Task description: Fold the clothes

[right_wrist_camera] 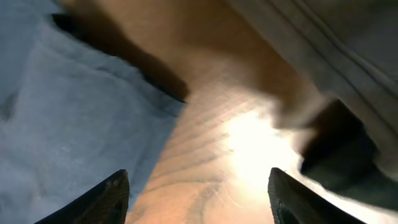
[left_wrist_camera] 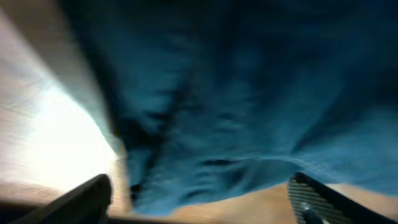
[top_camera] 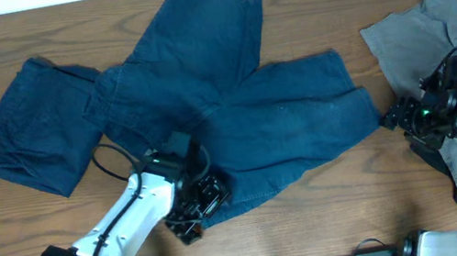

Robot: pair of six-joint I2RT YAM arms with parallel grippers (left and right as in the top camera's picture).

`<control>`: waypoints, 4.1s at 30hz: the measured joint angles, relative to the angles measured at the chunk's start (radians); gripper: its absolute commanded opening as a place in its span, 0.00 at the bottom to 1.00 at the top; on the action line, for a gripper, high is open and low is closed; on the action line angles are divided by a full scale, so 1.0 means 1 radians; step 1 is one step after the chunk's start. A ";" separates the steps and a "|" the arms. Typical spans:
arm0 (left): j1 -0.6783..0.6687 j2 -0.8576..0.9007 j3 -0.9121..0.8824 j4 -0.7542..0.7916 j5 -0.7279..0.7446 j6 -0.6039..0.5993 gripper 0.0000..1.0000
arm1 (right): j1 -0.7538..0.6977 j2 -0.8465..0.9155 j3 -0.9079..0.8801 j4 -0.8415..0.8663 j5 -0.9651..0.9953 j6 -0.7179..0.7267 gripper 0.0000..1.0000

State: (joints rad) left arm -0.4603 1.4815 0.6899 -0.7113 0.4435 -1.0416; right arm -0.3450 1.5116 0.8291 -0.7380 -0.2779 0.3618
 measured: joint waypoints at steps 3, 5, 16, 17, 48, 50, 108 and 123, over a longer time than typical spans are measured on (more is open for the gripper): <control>-0.053 0.000 0.000 0.024 -0.044 -0.077 0.64 | 0.024 0.000 -0.001 -0.003 0.042 0.058 0.72; -0.090 0.000 -0.002 0.029 -0.084 -0.124 0.55 | 0.049 0.000 -0.001 0.004 0.059 0.082 0.73; -0.164 0.000 -0.003 0.002 -0.133 -0.197 0.31 | 0.154 0.000 -0.001 0.029 0.139 0.190 0.75; -0.165 0.000 -0.003 -0.013 -0.133 -0.195 0.30 | 0.162 0.000 -0.001 0.029 0.145 0.193 0.75; -0.165 -0.089 -0.003 -0.098 -0.132 -0.043 0.06 | 0.292 0.005 -0.176 0.324 0.177 0.381 0.01; -0.165 -0.128 -0.003 -0.103 -0.132 -0.023 0.06 | 0.292 -0.003 -0.176 0.295 0.173 0.381 0.01; 0.233 -0.378 0.113 0.145 -0.644 0.122 0.06 | 0.570 0.319 0.759 0.236 0.108 -0.090 0.01; 0.409 -0.114 0.113 0.331 -0.601 0.179 0.87 | 0.631 0.540 0.773 0.508 0.137 -0.090 0.99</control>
State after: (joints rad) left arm -0.0517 1.3674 0.8028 -0.3801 -0.1577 -0.8627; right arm 0.2859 2.0518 1.6024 -0.2298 -0.1410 0.2722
